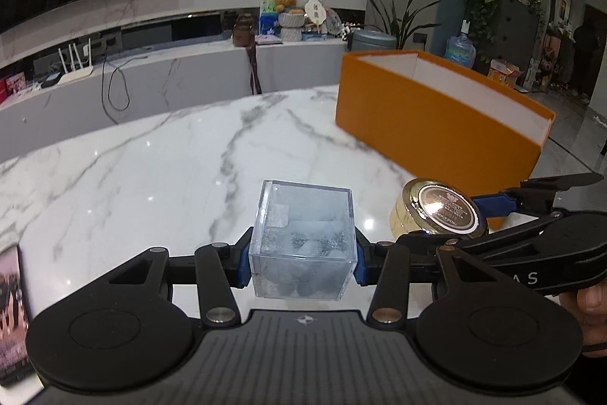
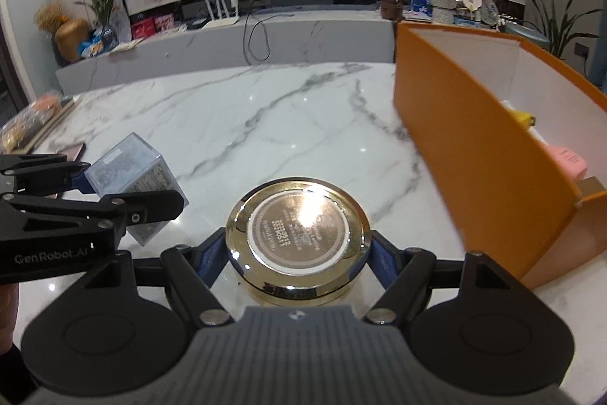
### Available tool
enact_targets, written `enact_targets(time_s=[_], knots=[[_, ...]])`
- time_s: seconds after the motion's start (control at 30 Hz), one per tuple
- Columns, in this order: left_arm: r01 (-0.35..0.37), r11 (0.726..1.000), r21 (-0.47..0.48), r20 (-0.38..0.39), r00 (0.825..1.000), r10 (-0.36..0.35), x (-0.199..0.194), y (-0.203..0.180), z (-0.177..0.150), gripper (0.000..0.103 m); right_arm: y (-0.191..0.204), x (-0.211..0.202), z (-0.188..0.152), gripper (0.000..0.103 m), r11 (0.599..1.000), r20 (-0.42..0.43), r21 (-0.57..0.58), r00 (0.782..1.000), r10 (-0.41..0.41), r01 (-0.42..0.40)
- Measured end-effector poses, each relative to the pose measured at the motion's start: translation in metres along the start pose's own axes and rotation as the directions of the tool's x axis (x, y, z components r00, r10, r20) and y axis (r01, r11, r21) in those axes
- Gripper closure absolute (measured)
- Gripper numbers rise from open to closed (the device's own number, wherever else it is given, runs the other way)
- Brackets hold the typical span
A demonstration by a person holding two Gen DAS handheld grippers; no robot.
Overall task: Organize rigid objects
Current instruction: 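Carry the clear cube and gold tin with both tools over the orange box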
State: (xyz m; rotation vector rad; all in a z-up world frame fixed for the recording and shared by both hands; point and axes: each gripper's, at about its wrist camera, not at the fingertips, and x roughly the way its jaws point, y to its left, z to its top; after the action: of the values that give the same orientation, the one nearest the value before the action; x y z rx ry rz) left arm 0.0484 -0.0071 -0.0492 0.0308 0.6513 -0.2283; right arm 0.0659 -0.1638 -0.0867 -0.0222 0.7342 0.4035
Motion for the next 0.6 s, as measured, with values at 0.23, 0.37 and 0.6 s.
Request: enact_targets(time_s=[0.23,0.37,0.6], knots=[[0.014,0.999,0.049,0.04,0.999,-0.016,0.008,-0.018,0.033,0.049,-0.022,-0.01,0.02,0.028,0.999,0.049,0.031,0.999,-0.02,0.018],[0.013,0.997,0.075,0.082,0.996,-0.019,0.012,-0.03,0.054,0.049,-0.041,-0.018,0.037,0.028,0.998,0.09,0.056,0.995,-0.044,0.039],[0.026,0.995,0.1,0.14,0.989,-0.04,0.019,-0.048,0.09,0.049,-0.075,-0.032,0.066,0.028,0.992,0.152,0.102,0.984,-0.09,0.075]])
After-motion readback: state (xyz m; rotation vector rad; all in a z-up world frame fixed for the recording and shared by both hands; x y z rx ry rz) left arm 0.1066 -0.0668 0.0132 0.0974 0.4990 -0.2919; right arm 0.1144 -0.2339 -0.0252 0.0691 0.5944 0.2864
